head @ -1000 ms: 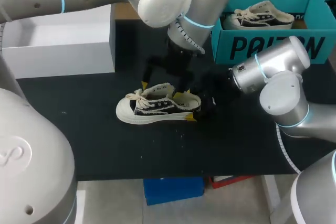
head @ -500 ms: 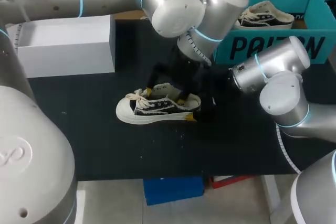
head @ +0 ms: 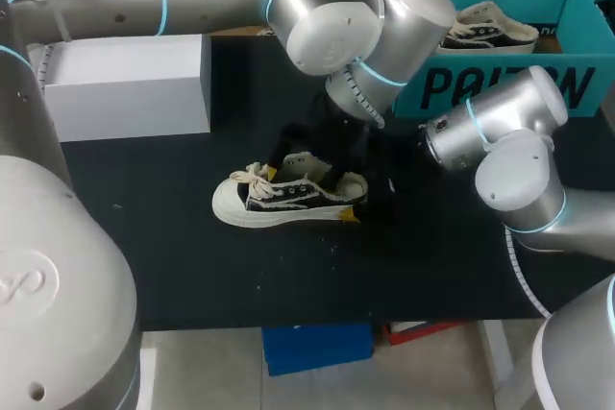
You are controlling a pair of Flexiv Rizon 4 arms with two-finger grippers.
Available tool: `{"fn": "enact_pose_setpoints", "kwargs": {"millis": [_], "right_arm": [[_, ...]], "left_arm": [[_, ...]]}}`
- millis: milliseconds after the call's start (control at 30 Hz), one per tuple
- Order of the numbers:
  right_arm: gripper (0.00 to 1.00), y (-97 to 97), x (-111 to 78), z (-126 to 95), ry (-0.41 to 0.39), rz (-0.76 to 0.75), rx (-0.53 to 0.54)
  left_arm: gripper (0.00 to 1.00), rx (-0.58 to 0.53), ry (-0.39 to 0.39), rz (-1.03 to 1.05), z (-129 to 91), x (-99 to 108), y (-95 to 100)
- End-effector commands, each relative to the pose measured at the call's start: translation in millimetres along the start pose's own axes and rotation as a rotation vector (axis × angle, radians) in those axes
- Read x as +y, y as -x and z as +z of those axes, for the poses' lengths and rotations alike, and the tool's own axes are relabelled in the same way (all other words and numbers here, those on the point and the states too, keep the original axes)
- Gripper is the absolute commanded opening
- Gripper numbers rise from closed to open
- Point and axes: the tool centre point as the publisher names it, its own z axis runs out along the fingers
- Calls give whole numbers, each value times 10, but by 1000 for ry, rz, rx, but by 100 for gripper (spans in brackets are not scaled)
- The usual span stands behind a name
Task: Take the shoe out of the shoebox, open the shoe tongue, remove and reinsert the insole, then place the shoe into the shoebox
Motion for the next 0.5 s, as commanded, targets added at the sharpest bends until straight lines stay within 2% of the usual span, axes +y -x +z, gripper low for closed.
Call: {"fn": "enact_pose_setpoints", "kwargs": {"millis": [33, 67, 500], "right_arm": [[0, 11, -9, 58, -3, 2, -1], [0, 11, -9, 58, -3, 2, -1], [0, 11, -9, 58, -3, 2, -1]], "left_arm": [[12, -6, 0, 5, 4, -5, -1], [0, -8, 0, 6, 6, -4, 1], [0, -11, 2, 15, 15, 21, 36]]}}
